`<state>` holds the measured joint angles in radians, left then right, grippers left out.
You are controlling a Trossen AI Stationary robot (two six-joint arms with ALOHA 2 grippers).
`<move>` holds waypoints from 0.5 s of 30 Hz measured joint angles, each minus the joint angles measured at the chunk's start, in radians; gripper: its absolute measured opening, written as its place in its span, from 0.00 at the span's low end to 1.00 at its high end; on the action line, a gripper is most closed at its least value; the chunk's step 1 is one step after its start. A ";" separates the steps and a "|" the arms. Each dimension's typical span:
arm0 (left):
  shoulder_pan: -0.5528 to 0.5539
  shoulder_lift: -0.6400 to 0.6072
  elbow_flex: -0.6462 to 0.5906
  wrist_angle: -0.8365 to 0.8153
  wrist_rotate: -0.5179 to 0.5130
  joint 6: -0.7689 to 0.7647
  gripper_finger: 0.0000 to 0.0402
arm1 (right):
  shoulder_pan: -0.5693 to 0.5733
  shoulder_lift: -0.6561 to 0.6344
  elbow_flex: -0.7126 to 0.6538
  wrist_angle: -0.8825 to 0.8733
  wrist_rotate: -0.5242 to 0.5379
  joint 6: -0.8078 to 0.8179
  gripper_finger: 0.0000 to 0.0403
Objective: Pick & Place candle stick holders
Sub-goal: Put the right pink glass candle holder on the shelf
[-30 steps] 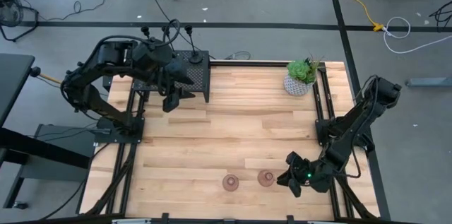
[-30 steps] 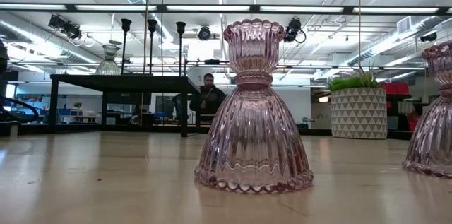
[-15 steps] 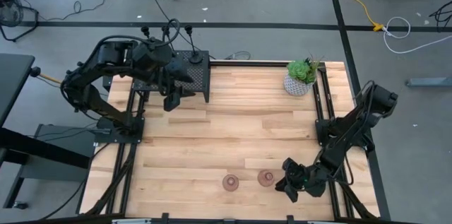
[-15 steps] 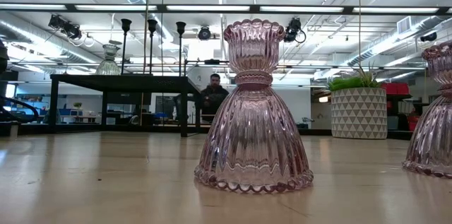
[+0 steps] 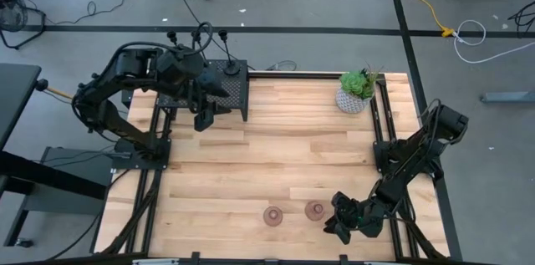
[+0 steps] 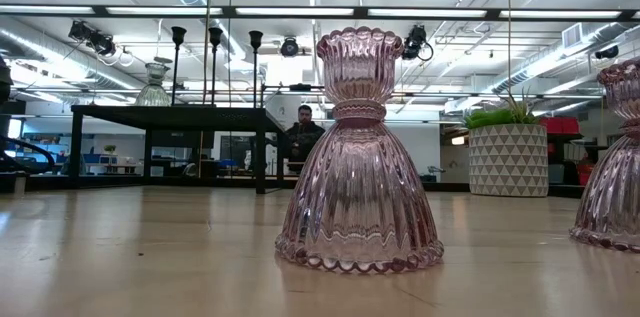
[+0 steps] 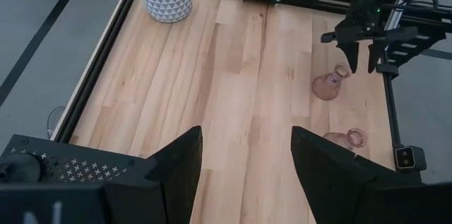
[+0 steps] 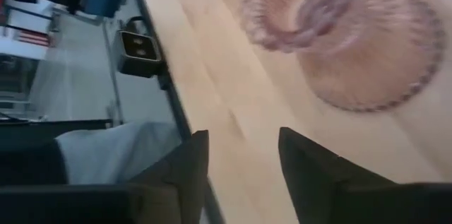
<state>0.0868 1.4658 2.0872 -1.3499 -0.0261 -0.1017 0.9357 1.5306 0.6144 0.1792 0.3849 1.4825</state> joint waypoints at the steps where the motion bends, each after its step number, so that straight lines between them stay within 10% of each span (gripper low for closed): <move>1: 0.000 0.000 0.000 0.000 0.000 0.000 0.55 | 0.000 -0.006 0.000 -0.018 0.000 -0.001 0.43; 15: 0.000 0.000 0.000 0.000 0.000 0.000 0.55 | -0.060 -0.011 0.000 0.005 0.092 -0.126 0.46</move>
<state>0.0868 1.4658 2.0872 -1.3499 -0.0262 -0.1020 0.8758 1.5196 0.6140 0.1839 0.4766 1.3569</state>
